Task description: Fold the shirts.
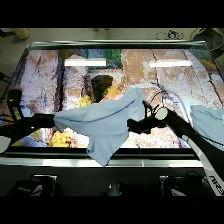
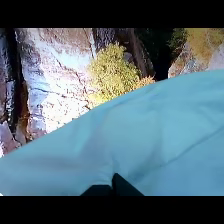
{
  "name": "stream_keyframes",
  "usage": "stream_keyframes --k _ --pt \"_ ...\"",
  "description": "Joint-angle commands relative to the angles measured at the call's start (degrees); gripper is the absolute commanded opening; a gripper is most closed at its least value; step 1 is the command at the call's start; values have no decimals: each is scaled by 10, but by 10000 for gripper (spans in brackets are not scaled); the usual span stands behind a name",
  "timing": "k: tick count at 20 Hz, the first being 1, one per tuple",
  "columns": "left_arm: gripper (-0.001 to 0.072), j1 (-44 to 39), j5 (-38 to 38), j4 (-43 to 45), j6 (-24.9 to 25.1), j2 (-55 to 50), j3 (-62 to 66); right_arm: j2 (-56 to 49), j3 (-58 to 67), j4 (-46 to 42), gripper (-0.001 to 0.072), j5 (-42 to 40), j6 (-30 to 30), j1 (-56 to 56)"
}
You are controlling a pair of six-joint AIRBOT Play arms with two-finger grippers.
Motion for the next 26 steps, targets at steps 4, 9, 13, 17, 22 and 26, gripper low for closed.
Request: stream_keyframes --k 4,9,13,17,22,26 --pt "25 0 -64 54 21 7 328 220 371 -173 12 26 -103 -136" --pt "25 0 -78 51 -5 10 601 362 584 -323 13 -30 -59 -149" --pt "25 0 -206 56 -20 5 580 375 588 -351 14 20 -36 -149" --pt "25 0 -259 67 -20 0 432 294 584 -364 15 162 -42 -149" --pt "26 0 -154 35 -23 -19 76 110 432 -307 15 193 -40 -149" --pt "26 0 80 -67 -23 -99 -75 -53 340 -251 16 -60 88 -149"
